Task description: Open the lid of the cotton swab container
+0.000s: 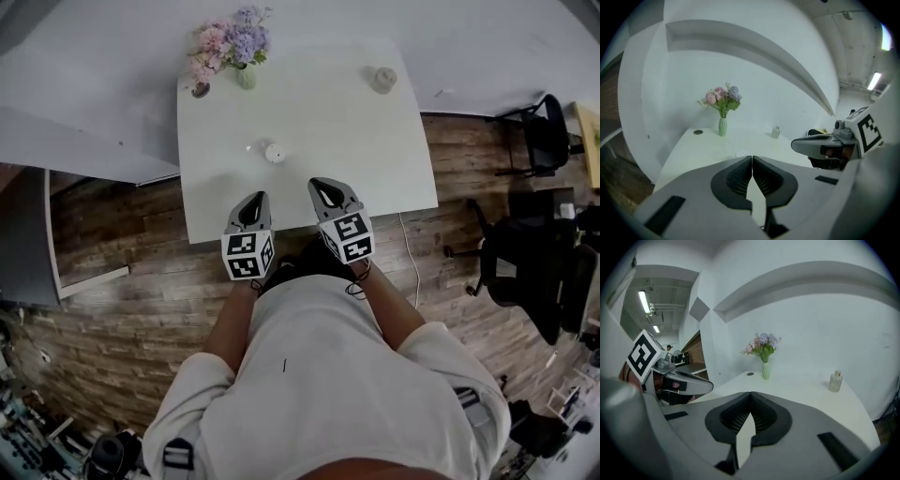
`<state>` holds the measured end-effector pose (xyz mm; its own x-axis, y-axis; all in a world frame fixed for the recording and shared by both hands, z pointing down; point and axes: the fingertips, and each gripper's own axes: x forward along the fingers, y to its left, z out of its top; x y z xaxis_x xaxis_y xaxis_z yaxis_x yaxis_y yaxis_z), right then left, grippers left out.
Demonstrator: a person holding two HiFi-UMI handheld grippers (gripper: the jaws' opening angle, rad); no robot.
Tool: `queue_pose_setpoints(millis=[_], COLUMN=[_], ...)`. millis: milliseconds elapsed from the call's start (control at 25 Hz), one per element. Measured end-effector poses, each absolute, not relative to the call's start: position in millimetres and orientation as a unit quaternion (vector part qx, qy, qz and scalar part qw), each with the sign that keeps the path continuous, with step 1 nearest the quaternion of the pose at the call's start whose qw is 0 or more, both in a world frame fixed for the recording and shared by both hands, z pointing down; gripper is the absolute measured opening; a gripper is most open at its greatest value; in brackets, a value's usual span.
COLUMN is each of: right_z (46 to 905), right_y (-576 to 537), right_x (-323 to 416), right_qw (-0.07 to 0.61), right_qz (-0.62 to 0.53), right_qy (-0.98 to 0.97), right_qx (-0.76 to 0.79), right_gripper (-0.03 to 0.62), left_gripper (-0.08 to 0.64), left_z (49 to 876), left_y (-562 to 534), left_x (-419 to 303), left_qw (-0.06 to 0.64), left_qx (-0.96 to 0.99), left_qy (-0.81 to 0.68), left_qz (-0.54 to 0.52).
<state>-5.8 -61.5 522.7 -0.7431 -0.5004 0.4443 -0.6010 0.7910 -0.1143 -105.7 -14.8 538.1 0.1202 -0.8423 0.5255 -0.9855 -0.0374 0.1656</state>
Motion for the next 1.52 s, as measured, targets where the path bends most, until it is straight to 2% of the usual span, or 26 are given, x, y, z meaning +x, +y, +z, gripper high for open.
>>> queue_pose_setpoints(millis=[240, 520, 1000, 1520], right_z=[436.3, 370.5, 330.6, 326.2], right_y=[-43.4, -19.4, -30.6, -40.2], right_x=[-21.2, -22.3, -9.8, 12.5], right_qw=[0.13, 0.086, 0.069, 0.065], right_qz=[0.061, 0.022, -0.016, -0.015], right_qy=[-0.933, -0.932, -0.937, -0.934], right_qx=[0.33, 0.35, 0.341, 0.351], right_gripper=[-0.003, -0.003, -0.003, -0.003], left_gripper=[0.021, 0.021, 0.021, 0.021], left_z=[446.2, 372.2, 324.7, 332.8], left_y=[0.9, 28.1, 23.8, 14.2], left_x=[-134.7, -153.4, -152.2, -124.3], left_qw=[0.158, 0.089, 0.033, 0.046], left_qx=[0.707, 0.704, 0.688, 0.7], left_qy=[-0.685, -0.704, -0.725, -0.712], left_qz=[0.075, 0.037, 0.02, 0.022])
